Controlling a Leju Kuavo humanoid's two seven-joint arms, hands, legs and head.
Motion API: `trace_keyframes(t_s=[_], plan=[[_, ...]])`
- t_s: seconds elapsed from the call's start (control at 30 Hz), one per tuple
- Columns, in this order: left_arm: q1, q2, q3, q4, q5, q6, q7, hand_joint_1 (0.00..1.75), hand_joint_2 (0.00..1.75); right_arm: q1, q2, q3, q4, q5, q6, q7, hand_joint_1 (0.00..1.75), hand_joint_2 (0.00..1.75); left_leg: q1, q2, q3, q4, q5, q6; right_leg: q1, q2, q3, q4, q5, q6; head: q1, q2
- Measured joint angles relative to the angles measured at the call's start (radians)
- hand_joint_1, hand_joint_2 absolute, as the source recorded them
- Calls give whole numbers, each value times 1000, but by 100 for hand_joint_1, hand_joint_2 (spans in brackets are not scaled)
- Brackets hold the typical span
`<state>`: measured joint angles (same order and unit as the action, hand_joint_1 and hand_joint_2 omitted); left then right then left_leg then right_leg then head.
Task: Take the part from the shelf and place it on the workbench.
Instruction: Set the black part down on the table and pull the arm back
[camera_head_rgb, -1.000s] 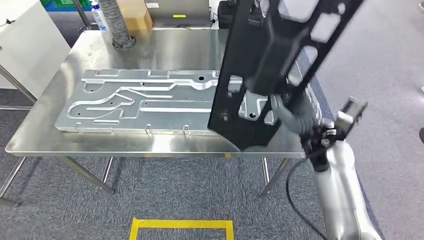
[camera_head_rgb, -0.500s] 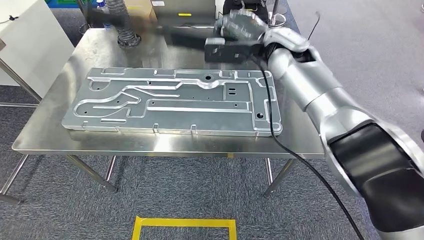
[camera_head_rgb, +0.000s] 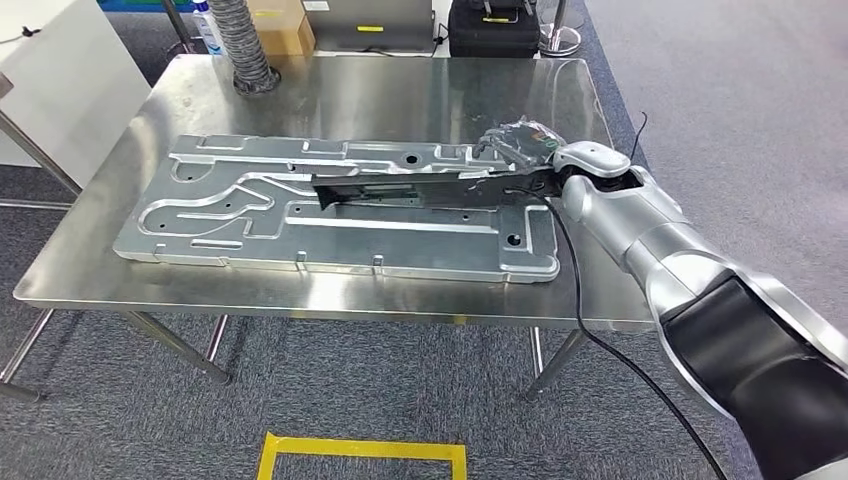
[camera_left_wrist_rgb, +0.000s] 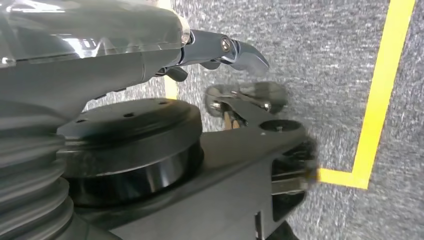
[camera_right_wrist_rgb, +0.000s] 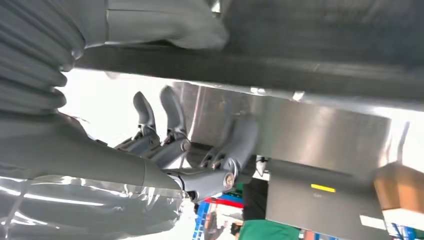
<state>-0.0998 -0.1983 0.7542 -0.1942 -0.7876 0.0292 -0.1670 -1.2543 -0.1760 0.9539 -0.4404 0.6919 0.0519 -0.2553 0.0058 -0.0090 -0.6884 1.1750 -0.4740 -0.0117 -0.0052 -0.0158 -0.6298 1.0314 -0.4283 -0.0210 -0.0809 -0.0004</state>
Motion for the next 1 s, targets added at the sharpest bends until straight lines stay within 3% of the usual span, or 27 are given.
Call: trace_keyframes(t_s=[0.03,0.1,0.2,0.23,0.3,0.37,0.4,0.43,0.47,0.53,0.6,0.7,0.73,0.8,0.87,0.9,0.93,1.0], plan=[[0,0,0,0,-1,-2,3,0,0,0,-3,0,3,-4,0,-2,0,0,-2,0,30,-67,29,5,1,1,3,0,-2,3,0,0],[-1,0,0,0,-2,-8,15,0,0,0,-6,1,10,-14,1,-6,0,0,-8,-1,63,-141,51,15,2,2,3,0,-3,12,0,0],[-3,0,0,0,-3,-18,33,0,0,2,-6,1,19,-23,3,-9,0,0,-11,-2,70,-157,55,30,-1,3,3,-2,-3,28,0,0],[-3,0,0,0,-1,-18,41,0,0,1,-5,1,22,-27,5,-10,0,0,-10,-1,74,-163,60,36,-2,4,-2,12,-15,33,0,0],[-7,0,2,0,5,-23,60,0,0,3,1,1,29,-32,9,-11,0,0,-8,1,79,-172,70,46,-5,8,-35,98,-73,38,0,0],[-10,0,6,0,12,-34,74,0,0,11,10,1,40,-38,12,-11,0,0,-9,1,76,-171,73,50,-7,11,-88,226,-136,41,0,0],[-10,0,8,0,14,-39,77,0,0,16,15,1,45,-42,13,-11,0,0,-9,1,74,-169,74,50,-9,11,-102,264,-146,44,0,0],[-11,0,9,0,15,-42,79,0,0,20,20,0,49,-46,13,-11,0,0,-9,1,71,-166,74,50,-11,11,-100,266,-138,45,0,0],[-11,0,11,0,15,-44,80,0,0,22,24,0,52,-51,13,-11,0,0,-9,1,67,-161,74,49,-13,11,-79,229,-113,47,0,0],[-12,0,14,0,15,-49,82,0,0,22,31,-4,56,-60,11,-11,0,0,-10,1,57,-148,72,44,-16,11,-11,99,-57,47,0,0],[-12,0,17,0,14,-51,83,0,0,20,37,-12,59,-70,7,-11,0,0,-13,1,46,-136,73,34,-13,14,22,25,-33,40,0,0],[-11,0,24,0,16,-53,84,0,0,18,40,-26,64,-87,4,-13,0,0,-11,1,36,-133,80,16,-10,15,12,17,-20,21,0,0],[-10,0,26,0,18,-54,84,0,0,15,40,-32,65,-94,2,-14,0,0,-10,1,30,-124,67,11,-11,14,9,13,-12,14,0,0],[-8,1,29,0,20,-55,84,0,0,5,35,-48,66,-107,-4,-19,0,0,-6,2,4,-49,-2,2,-13,11,-4,7,5,3,0,0],[-6,1,31,0,21,-56,84,0,0,-5,26,-66,67,-118,-11,-24,0,0,-2,2,-30,78,-88,-4,-11,12,-24,7,22,-1,0,0],[-6,1,33,0,22,-57,84,0,0,-8,21,-75,67,-123,-14,-27,0,0,0,2,-35,123,-113,-5,-11,13,-35,7,31,0,0,0],[-4,2,34,0,23,-58,84,0,0,-12,17,-85,67,-128,-16,-32,0,0,2,3,-23,134,-120,-6,-10,15,-46,7,40,1,0,0],[-2,3,37,0,25,-59,84,0,0,-26,15,-107,67,-137,-17,-41,0,0,4,3,56,45,-94,-3,-11,23,-69,7,60,6,0,0]])
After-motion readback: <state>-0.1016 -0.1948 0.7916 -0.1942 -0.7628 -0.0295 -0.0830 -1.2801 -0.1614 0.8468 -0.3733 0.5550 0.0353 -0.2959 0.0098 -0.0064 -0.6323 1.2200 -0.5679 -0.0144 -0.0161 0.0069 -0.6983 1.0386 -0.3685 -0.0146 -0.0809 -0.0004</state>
